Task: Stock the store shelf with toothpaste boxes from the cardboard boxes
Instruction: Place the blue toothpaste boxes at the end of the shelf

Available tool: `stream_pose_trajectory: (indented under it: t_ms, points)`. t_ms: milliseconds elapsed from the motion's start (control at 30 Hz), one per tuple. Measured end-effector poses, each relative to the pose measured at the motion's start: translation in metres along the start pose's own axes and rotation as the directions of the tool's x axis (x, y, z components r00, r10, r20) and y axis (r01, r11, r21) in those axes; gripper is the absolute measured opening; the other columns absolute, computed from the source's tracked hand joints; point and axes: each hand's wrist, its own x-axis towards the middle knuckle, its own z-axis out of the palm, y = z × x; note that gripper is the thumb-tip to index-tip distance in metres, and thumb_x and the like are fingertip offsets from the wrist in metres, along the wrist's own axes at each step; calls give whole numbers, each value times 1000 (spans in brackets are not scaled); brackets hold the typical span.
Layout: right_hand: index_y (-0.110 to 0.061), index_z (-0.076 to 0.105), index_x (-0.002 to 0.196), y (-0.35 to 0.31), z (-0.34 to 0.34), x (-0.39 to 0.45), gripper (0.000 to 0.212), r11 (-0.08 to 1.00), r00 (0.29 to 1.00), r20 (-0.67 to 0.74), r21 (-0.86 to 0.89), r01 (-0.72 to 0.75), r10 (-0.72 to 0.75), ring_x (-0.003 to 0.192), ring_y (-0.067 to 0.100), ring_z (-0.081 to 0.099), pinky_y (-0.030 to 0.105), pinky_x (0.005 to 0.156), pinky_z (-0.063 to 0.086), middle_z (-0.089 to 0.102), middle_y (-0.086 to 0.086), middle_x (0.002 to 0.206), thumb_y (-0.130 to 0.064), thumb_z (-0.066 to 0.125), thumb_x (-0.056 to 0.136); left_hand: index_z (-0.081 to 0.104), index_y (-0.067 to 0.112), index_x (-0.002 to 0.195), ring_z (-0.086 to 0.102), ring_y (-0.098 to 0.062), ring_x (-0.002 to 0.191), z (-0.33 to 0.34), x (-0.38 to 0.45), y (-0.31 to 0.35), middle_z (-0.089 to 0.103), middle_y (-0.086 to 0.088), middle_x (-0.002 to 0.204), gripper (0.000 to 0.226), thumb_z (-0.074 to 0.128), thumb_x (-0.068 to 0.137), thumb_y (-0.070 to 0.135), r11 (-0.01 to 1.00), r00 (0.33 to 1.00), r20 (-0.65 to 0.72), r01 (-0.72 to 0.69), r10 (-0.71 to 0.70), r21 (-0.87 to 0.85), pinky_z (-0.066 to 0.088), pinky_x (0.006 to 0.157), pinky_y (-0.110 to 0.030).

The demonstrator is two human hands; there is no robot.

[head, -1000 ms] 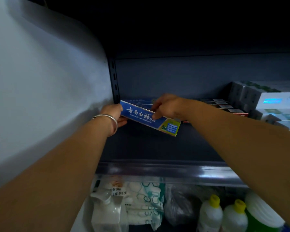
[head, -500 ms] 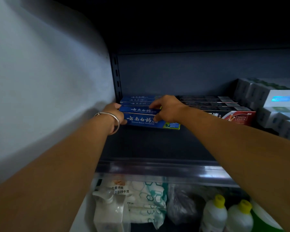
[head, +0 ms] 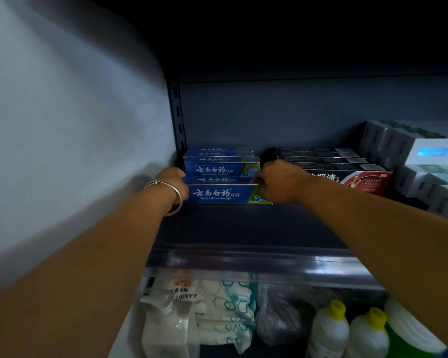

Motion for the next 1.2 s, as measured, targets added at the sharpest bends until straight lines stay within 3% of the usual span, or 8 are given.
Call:
stream_pose_trajectory:
  t_ms: [333, 600, 733, 867, 1033, 1200]
  points:
    - [0, 59, 107, -1, 0, 2, 21, 998, 1000, -1, 58, -26, 26, 98, 28, 59, 32, 77, 48, 58, 16, 110, -1, 51, 88, 50, 4, 132, 50, -30, 123, -2, 0, 7, 52, -15, 133, 49, 60, 85, -5, 997, 998, -62, 1, 4, 72, 39, 104, -32]
    - [3, 59, 105, -1, 4, 20, 21, 982, 991, -40, 152, -117, 124, 98, 30, 61, 34, 81, 52, 60, 18, 108, 2, 51, 86, 60, -2, 118, 57, -33, 108, 3, 6, 12, 60, -19, 118, 33, 53, 86, -6, 996, 996, -92, -4, 13, 93, 47, 93, -34]
    - [5, 61, 102, 2, 5, 30, 18, 966, 986, -57, 217, -142, 158, 96, 28, 62, 31, 75, 50, 63, 19, 106, -1, 54, 86, 59, -3, 115, 57, -33, 105, 4, 11, 13, 60, -19, 115, 29, 49, 88, -3, 999, 997, -76, 15, -12, 39, 46, 86, -32]
    - [2, 62, 109, 3, 3, 39, 24, 956, 981, -60, 242, -167, 186, 103, 25, 60, 27, 79, 47, 62, 16, 112, -8, 49, 92, 58, -6, 114, 54, -29, 89, 4, 17, 15, 55, -14, 92, 28, 44, 90, -1, 996, 996, -62, 57, -61, -62, 44, 77, -32]
    - [2, 61, 110, 6, 7, 47, 23, 956, 978, -66, 233, -178, 198, 97, 24, 59, 25, 74, 45, 61, 15, 113, -4, 55, 88, 53, -5, 123, 55, -35, 110, 9, 25, 14, 57, -21, 119, 35, 47, 89, -4, 997, 995, -80, 58, -62, -54, 45, 90, -35]
    - [1, 61, 111, 7, 5, 50, 22, 976, 981, -79, 142, -165, 177, 105, 25, 59, 29, 88, 47, 60, 14, 114, -7, 52, 92, 60, -7, 111, 57, -37, 105, 10, 31, 12, 61, -24, 113, 26, 51, 88, 0, 1000, 997, -76, 24, -26, -19, 47, 89, -38]
